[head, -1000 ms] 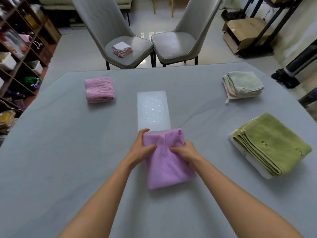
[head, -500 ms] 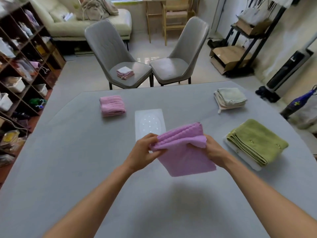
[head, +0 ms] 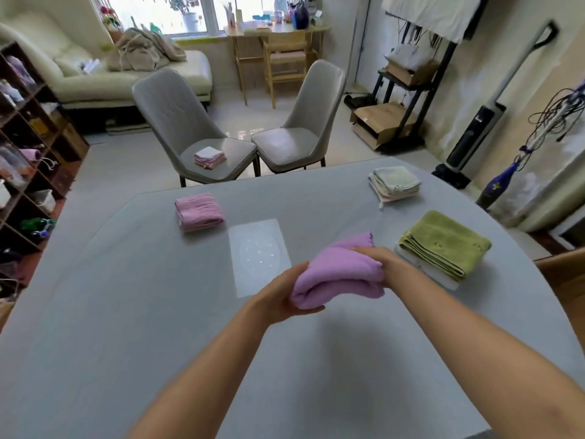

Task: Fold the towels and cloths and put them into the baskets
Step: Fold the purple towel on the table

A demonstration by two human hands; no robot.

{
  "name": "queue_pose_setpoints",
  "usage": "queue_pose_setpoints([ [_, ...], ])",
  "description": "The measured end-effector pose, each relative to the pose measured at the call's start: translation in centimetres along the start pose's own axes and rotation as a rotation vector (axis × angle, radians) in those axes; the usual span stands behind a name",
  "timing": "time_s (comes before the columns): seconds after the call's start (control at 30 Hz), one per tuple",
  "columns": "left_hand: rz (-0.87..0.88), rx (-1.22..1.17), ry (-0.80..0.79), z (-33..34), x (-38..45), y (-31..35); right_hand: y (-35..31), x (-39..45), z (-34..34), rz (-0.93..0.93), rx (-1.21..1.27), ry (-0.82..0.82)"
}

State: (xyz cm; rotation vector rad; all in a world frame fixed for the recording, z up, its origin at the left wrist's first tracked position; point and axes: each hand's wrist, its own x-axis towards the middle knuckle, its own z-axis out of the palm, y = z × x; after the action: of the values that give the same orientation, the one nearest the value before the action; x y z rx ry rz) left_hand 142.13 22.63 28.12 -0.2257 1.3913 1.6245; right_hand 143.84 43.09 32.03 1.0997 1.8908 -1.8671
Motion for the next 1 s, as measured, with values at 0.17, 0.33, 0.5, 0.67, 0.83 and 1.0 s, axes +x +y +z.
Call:
queue_pose_setpoints([
  [0.17, 0.118, 0.048, 0.138, 0.0, -0.7, 1.7, -0.3, -1.2, -0.1, 0.197, -0.108, -0.130],
  [0.33, 0.249, 0.356, -0.102, -0.9, -3.0, 3.1, -0.6, -2.3, 0.4, 0.192, -0.112, -0.077],
  [0.5, 0.441, 0.388, 0.009, -1.8, -3.0, 2.9, -0.3, -2.2, 1.2, 0.176, 0.122, -0.056],
  [0.67, 0.637, 0.868, 0.175, -2.7, -2.6, 2.4, 0.0, -1.6, 0.5, 0.015, 0.361, 0.032],
  [0.83, 0.310, 1.028, -0.149, -3.5, -3.9, 2.5, -0.1, -1.3, -0.2, -0.213, 0.090, 0.093],
  [1.0, 0.249, 0.120, -0.039, -0.4, -4.2, 4.9, -2.7, -4.9, 2.2, -0.624, -0.378, 0.081],
])
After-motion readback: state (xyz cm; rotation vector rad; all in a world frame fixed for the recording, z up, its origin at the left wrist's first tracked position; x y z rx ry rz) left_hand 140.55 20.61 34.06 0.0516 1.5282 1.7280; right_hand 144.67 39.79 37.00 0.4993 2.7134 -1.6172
